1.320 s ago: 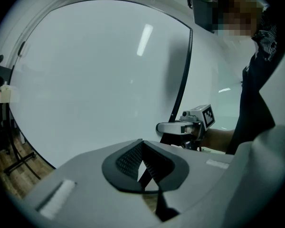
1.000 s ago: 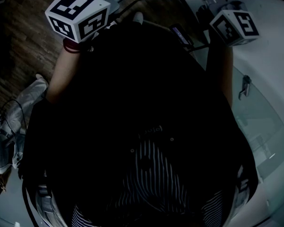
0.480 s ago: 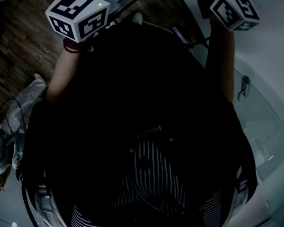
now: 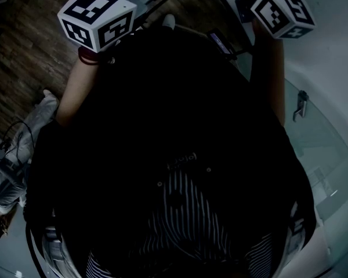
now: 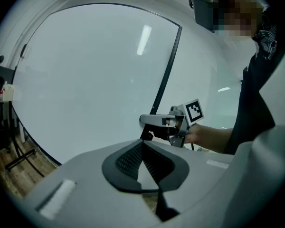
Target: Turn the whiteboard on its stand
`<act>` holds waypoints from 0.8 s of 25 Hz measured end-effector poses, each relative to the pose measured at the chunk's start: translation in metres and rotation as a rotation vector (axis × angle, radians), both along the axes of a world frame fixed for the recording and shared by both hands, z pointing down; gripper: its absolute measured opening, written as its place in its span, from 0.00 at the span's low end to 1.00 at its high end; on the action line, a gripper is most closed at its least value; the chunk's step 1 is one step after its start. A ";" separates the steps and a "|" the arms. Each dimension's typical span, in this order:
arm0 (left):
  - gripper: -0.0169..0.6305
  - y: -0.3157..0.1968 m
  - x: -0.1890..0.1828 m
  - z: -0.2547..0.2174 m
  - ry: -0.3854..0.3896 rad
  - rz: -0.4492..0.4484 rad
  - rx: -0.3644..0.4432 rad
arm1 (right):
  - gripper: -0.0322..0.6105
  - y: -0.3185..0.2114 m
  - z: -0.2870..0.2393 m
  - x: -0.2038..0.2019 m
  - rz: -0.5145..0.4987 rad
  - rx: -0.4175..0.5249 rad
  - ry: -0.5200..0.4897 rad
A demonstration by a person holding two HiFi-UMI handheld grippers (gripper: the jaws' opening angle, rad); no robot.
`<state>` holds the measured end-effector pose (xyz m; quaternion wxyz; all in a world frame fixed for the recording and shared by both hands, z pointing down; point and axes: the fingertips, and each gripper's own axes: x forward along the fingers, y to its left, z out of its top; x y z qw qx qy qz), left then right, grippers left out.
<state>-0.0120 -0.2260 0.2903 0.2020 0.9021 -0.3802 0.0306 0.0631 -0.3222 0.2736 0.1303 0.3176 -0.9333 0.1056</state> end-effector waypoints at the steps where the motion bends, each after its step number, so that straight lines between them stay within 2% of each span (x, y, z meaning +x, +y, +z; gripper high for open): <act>1: 0.03 0.000 0.001 0.000 -0.002 0.002 0.000 | 0.20 0.003 -0.002 0.004 0.014 0.003 -0.009; 8: 0.03 -0.001 0.001 0.009 -0.013 0.006 0.001 | 0.22 0.034 -0.009 0.033 0.028 -0.011 0.050; 11: 0.03 -0.002 0.004 0.007 -0.027 0.008 0.014 | 0.22 0.046 -0.018 0.043 0.059 -0.011 0.033; 13: 0.03 -0.001 0.005 0.001 -0.021 0.007 0.029 | 0.18 0.061 -0.024 0.047 0.054 -0.034 -0.018; 14: 0.03 -0.001 0.005 -0.002 -0.018 0.008 0.037 | 0.09 0.070 -0.026 0.046 0.043 -0.051 -0.057; 15: 0.03 0.001 0.004 -0.004 -0.016 0.008 0.046 | 0.06 0.078 -0.027 0.042 0.025 -0.067 -0.090; 20: 0.03 0.009 -0.011 -0.011 -0.006 0.004 0.073 | 0.05 0.107 -0.021 -0.011 -0.068 -0.075 -0.104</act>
